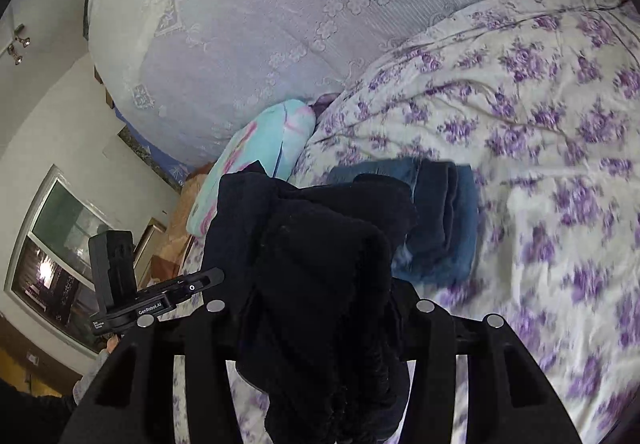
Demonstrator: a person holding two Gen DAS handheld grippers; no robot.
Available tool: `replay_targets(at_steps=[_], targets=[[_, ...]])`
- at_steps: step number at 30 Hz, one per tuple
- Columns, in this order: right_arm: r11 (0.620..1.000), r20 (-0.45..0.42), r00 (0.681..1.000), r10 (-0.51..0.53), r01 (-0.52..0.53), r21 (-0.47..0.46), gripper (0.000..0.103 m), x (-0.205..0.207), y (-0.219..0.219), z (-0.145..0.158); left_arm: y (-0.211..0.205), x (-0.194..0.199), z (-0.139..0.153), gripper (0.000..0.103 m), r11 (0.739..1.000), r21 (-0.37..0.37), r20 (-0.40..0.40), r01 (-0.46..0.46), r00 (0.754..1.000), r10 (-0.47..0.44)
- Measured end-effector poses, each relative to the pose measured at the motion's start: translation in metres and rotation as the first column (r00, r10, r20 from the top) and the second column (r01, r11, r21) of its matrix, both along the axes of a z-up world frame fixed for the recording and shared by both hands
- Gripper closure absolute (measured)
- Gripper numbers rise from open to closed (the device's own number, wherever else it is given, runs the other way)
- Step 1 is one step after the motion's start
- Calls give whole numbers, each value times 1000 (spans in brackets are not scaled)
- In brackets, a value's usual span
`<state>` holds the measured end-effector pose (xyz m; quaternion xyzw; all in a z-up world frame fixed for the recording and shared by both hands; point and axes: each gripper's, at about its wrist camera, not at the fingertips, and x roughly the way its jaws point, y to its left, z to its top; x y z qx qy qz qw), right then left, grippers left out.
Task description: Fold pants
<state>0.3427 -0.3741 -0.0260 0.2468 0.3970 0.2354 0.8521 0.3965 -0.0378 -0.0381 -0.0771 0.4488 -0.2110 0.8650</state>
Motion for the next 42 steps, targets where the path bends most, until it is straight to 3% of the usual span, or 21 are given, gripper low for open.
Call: replay_targets(at_steps=[3, 6, 8, 9, 13, 16, 20, 23, 27, 29, 30, 33, 36, 38, 42], targets=[[1000, -21, 1000, -16, 16, -13, 54, 58, 0, -10, -5, 45, -21, 80, 999, 15, -37, -33, 999, 33], [998, -78, 996, -49, 45, -47, 53, 104, -3, -42, -8, 70, -53, 67, 995, 57, -83, -78, 993, 82], [994, -130, 988, -84, 73, -87, 50, 122, -7, -73, -8, 75, -70, 38, 991, 84, -86, -104, 990, 112], [992, -136, 986, -100, 88, -92, 46, 126, -10, -86, -7, 73, -74, 34, 989, 87, -70, -120, 990, 126], [993, -141, 983, -120, 121, -2, 33, 124, -26, -109, 4, 66, -64, 31, 987, 70, -37, -143, 989, 146], [993, -82, 990, -113, 111, -28, 32, 112, -28, -90, 10, 54, -43, 33, 980, 83, 38, -180, 983, 177], [978, 133, 980, -146, 164, -132, 33, 77, -25, -34, 4, 33, -13, 32, 984, 68, 135, -165, 979, 155], [982, 213, 975, -71, 106, -157, 42, 55, -3, -11, -24, 29, -20, 27, 983, 144, 134, -110, 987, 91], [959, 100, 995, -1, 29, -281, 51, 63, 33, -42, -53, 39, -71, 22, 953, 288, 55, -92, 995, 79], [944, 67, 997, -34, 54, -324, 51, 63, 34, -66, -45, 39, -81, 8, 960, 238, 50, -149, 989, 141], [934, 67, 997, -37, 58, -352, 51, 62, 35, -73, -41, 40, -81, 8, 964, 212, 27, -158, 987, 156], [903, 86, 996, -20, 55, -425, 50, 59, 43, -74, -38, 36, -73, 10, 960, 207, -7, -191, 980, 197], [890, 64, 998, -18, 45, -454, 49, 57, 46, -68, -47, 9, -51, 12, 945, 263, 50, -196, 981, 189], [907, 57, 997, -56, 74, -414, 49, 46, 39, -58, -53, -18, -33, 12, 940, 277, 100, -201, 979, 180], [900, 114, 982, -150, 184, -396, 25, -3, 35, -29, -64, -72, 3, 7, 926, 309, 163, -217, 971, 173]])
